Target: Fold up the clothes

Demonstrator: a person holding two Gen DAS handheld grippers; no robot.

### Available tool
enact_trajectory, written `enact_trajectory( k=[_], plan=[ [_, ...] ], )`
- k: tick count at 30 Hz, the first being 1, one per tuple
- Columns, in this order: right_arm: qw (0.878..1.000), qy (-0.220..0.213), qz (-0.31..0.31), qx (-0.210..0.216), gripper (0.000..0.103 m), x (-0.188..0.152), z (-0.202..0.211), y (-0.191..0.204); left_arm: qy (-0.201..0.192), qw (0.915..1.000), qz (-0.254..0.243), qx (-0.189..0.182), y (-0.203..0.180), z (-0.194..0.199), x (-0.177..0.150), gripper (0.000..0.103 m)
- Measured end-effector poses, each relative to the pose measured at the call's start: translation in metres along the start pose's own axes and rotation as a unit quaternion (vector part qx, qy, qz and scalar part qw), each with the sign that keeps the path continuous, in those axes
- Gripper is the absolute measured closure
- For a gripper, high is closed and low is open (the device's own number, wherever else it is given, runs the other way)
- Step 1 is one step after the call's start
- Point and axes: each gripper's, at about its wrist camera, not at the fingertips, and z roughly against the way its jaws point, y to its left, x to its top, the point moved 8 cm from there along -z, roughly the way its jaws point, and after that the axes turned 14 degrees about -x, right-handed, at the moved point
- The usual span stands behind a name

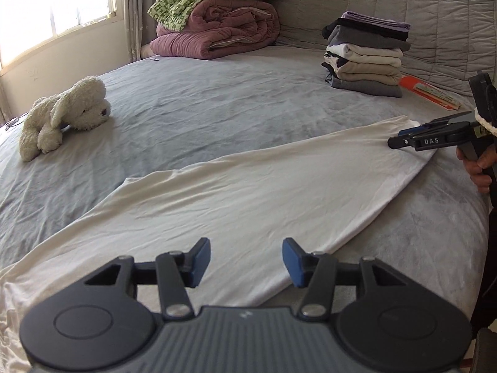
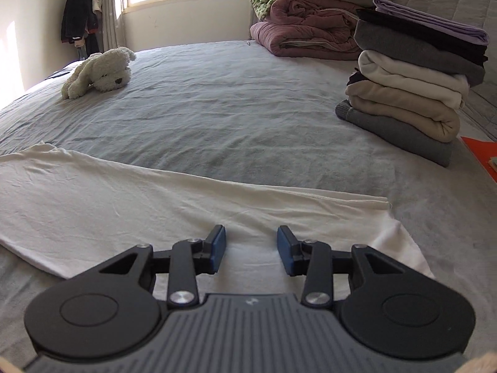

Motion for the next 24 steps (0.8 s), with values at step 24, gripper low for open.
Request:
enact_trajectory(
  k=[24],
  plan=[
    [0.99, 0.028, -0.094, -0.103, 0.057, -0.026, 0.015, -0.146, 0.021, 0.9984, 0.022, -0.048, -0.009, -0.017, -0.008, 0.044]
  ],
)
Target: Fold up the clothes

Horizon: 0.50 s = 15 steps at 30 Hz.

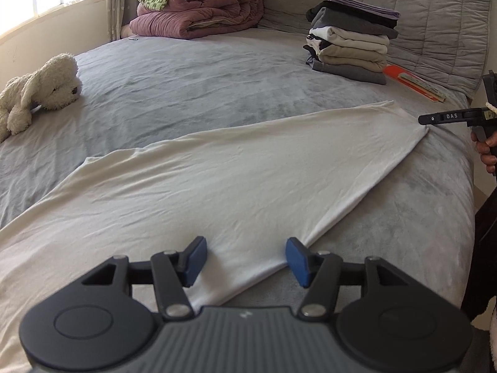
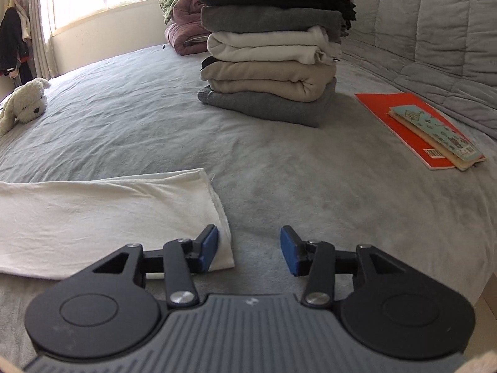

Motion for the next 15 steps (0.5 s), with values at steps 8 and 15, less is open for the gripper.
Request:
enact_trajectory(
  k=[8, 15],
  plan=[
    [0.999, 0.003, -0.047, 0.025, 0.057, 0.007, 0.01, -0.011, -0.002, 0.9996, 0.006, 0.026, -0.002, 0.016, 0.012, 0.044],
    [0.996, 0.02, -0.057, 0.066, 0.057, 0.006, 0.008, 0.011, -0.041, 0.9975, 0.013, 0.056, -0.009, 0.044, 0.041, 0.041]
  ],
)
